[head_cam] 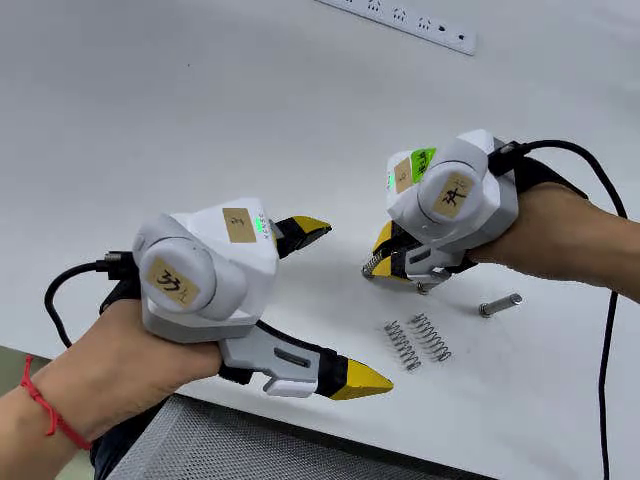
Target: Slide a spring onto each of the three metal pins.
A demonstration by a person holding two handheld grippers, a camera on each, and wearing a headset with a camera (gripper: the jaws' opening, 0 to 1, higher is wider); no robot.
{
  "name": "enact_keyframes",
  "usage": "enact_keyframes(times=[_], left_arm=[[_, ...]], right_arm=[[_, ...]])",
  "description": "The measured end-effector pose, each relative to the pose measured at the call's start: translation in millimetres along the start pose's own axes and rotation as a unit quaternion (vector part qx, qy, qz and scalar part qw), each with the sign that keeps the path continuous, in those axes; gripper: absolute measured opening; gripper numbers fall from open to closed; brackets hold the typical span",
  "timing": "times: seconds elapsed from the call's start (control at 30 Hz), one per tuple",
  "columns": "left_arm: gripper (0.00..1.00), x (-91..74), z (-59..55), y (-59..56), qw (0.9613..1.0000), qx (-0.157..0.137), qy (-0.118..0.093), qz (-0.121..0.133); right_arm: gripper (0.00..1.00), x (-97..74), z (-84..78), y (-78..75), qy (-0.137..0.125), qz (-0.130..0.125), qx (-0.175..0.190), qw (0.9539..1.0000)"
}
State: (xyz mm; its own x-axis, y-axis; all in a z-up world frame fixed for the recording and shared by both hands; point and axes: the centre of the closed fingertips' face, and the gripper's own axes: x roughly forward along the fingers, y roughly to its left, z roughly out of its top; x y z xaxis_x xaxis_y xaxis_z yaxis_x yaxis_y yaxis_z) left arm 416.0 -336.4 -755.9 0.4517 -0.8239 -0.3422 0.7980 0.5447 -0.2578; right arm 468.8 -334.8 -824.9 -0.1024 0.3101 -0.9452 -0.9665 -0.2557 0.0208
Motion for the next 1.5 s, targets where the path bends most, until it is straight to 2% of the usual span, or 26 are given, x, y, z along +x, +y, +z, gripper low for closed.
enact_keyframes(times=[1.07, 1.5], left_arm=[[0.99, -4.5, -1.4, 1.6, 1.0000, -0.003, 0.000, 0.004], [0.99, -5.9, -1.7, 1.5, 1.0000, -0.001, 0.004, 0.003]], right_arm=[[0.13, 7.0, 1.5, 0.5, -0.004, -0.001, 0.013, 0.9999], [0.18, 4.0, 6.3, -0.5, -0.017, -0.003, 0.026, 0.9995]])
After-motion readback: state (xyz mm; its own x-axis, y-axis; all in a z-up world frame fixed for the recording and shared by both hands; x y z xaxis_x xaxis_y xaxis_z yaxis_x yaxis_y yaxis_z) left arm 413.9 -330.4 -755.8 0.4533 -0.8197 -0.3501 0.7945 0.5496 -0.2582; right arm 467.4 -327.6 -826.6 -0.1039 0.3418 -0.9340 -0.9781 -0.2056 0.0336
